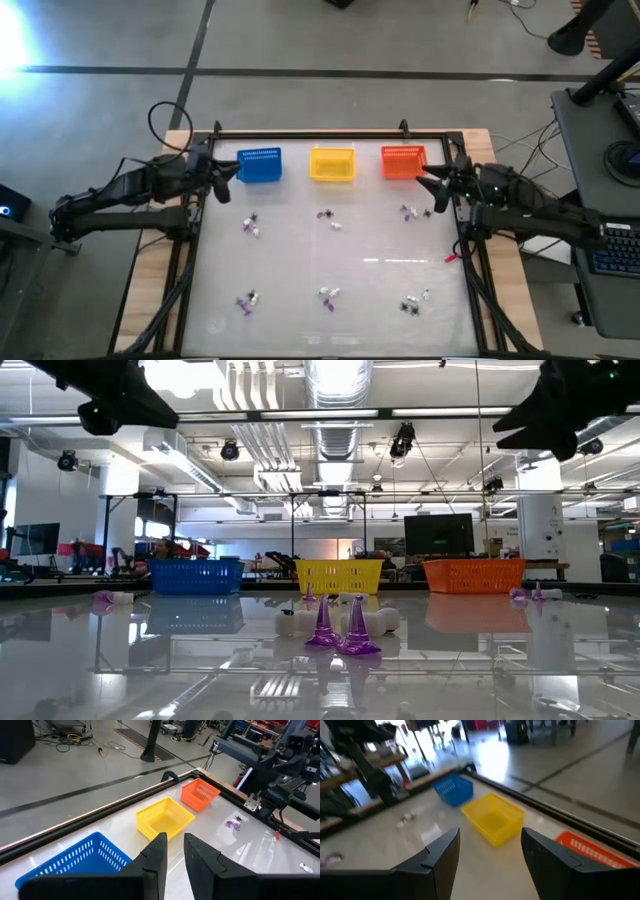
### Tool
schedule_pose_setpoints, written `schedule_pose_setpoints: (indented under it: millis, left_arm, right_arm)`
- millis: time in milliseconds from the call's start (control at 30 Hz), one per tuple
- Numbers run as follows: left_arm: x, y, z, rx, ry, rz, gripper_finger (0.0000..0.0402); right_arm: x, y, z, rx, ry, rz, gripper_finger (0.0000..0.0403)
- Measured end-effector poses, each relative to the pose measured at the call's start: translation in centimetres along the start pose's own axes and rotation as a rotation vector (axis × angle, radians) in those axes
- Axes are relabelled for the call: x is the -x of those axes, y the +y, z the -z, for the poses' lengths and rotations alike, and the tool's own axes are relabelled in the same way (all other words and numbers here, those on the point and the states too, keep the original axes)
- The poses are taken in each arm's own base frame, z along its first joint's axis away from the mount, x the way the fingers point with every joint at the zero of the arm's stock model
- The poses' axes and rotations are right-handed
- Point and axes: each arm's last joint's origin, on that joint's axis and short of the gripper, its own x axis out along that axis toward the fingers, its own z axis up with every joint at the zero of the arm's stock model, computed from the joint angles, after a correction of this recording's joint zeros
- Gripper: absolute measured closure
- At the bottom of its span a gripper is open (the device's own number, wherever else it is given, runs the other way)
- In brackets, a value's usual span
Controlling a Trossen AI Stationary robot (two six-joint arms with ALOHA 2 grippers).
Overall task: Sort Halloween decoration
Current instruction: Put the purple hat toy into the orange bin
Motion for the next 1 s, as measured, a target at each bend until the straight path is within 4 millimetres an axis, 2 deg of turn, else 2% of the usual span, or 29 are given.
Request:
schedule_pose_setpoints:
  millis: [100, 267, 433, 567, 667, 900, 1000]
  left_arm:
    - [0.3, 0.2, 0.2, -0.006, 0.019, 0.003, 0.0354]
    - [1.0, 0.7, 0.7, -0.039, 0.057, -0.01, 0.0355]
    - [1.6, 1.1, 1.1, -0.061, 0.082, -0.021, 0.0355]
    - [2.1, 1.3, 1.3, -0.058, 0.085, 0.008, 0.0355]
    - [2.5, 1.4, 1.3, -0.055, 0.086, 0.034, 0.0355]
    - [3.4, 1.9, 1.7, -0.077, 0.093, 0.054, 0.0355]
    - [3.7, 2.1, 1.9, -0.079, 0.1, 0.051, 0.0355]
  right_arm:
    - [-1.1, 0.6, -1.4, 0.034, 0.13, 0.035, 0.02]
    - [-4.0, 1.3, -1.6, 0.077, 0.442, 0.129, 0.02]
    - [-7.1, 1.7, -0.7, -0.013, 0.617, 0.186, 0.02]
    - [-9.3, 1.9, 1.1, -0.082, 0.776, 0.182, 0.02]
    - [-10.6, 2.0, 1.8, -0.113, 0.834, 0.206, 0.02]
    - [-11.2, 2.0, 2.7, -0.314, 0.957, 0.337, 0.02]
    - [-11.2, 2.1, 2.9, -0.437, 0.95, 0.412, 0.02]
